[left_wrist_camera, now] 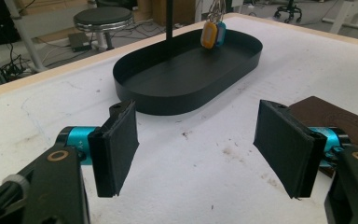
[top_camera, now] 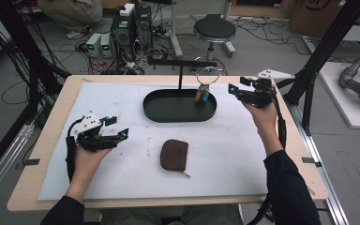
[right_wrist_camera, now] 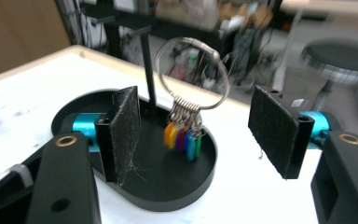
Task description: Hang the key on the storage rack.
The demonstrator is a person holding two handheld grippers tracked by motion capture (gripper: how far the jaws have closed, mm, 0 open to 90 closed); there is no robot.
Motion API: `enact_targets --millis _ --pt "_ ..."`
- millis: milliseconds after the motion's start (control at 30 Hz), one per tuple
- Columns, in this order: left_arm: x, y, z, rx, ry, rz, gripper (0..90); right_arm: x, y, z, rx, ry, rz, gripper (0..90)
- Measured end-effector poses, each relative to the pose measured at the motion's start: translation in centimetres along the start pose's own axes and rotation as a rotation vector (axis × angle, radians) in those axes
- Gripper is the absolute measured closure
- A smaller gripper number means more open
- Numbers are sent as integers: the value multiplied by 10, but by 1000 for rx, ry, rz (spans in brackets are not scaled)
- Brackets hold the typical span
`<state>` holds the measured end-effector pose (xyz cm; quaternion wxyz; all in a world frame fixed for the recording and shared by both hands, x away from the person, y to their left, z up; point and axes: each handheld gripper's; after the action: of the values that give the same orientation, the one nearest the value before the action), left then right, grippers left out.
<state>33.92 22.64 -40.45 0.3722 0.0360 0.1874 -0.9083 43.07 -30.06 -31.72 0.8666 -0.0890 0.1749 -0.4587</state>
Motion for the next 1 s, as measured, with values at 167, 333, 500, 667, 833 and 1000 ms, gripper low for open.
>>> enact_targets --millis 167,333,500,667,833,1000 --pt "-2 0 0 3 -5 6 300 4 -17 -19 -11 1 -11 371" --pt "-2 2 1 3 -8 10 300 7 -29 -41 -18 13 -22 370" --pt "-4 5 0 -3 -17 13 300 8 -36 -69 -41 29 -36 365" --pt "-8 6 -2 0 -39 20 300 10 -39 -79 -52 36 -38 354" --pt "-11 7 -5 1 -56 15 300 16 -40 -85 -46 58 -58 320" --pt "-12 7 -5 8 -64 14 296 24 -39 -94 -64 83 -77 297"
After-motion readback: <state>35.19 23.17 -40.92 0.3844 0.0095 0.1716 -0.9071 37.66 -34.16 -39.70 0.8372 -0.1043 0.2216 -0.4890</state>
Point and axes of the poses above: each handheld gripper's, and its own axes: y roughly forward along the jaws, z roughly out of its top, x roughly to its right, and after that the axes turned 13 degrees about y, right-handed
